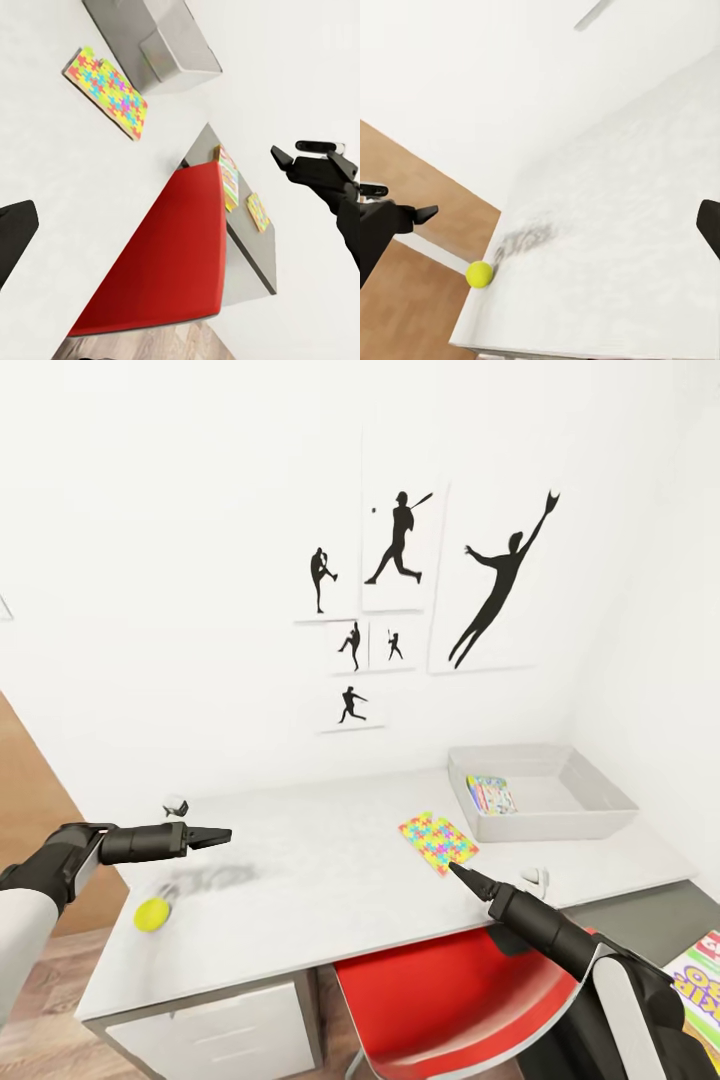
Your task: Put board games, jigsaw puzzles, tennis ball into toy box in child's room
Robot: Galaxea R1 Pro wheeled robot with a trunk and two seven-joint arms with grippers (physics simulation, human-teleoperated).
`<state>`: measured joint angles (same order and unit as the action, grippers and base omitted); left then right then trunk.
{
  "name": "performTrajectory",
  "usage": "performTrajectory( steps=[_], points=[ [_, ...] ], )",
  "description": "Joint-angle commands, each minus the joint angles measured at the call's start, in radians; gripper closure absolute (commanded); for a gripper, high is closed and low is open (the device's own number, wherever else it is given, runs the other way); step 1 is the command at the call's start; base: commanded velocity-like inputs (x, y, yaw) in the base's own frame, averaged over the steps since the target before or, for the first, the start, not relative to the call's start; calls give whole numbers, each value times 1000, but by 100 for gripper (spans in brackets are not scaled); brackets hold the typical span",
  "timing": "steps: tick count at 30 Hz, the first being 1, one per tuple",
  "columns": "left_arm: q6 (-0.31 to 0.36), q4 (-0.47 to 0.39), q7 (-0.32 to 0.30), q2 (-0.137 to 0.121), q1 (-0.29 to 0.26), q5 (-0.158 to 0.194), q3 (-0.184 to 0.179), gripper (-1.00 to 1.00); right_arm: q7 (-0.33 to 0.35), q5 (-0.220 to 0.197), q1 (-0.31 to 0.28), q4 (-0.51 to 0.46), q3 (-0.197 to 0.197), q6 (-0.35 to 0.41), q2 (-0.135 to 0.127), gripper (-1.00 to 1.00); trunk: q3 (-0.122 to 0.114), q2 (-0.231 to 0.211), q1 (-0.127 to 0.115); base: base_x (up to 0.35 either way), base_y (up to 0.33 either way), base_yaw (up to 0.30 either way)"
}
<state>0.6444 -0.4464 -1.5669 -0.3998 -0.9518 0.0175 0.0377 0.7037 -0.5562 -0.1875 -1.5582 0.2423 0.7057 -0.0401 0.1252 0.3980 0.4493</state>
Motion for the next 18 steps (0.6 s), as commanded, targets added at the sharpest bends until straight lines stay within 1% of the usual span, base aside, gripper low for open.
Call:
performTrajectory(
  steps=[1, 18],
  points=[
    [11, 0, -4, 0, -1, -1, 0, -100, 1, -4, -1, 0, 1, 3, 0, -100, 0, 2, 1, 0, 0, 50],
    [11, 0, -4, 1, -1, -1, 0, -100, -1, -4, -3, 0, 0, -8, -2, -100, -28, 2, 1, 0, 0, 62]
  ],
)
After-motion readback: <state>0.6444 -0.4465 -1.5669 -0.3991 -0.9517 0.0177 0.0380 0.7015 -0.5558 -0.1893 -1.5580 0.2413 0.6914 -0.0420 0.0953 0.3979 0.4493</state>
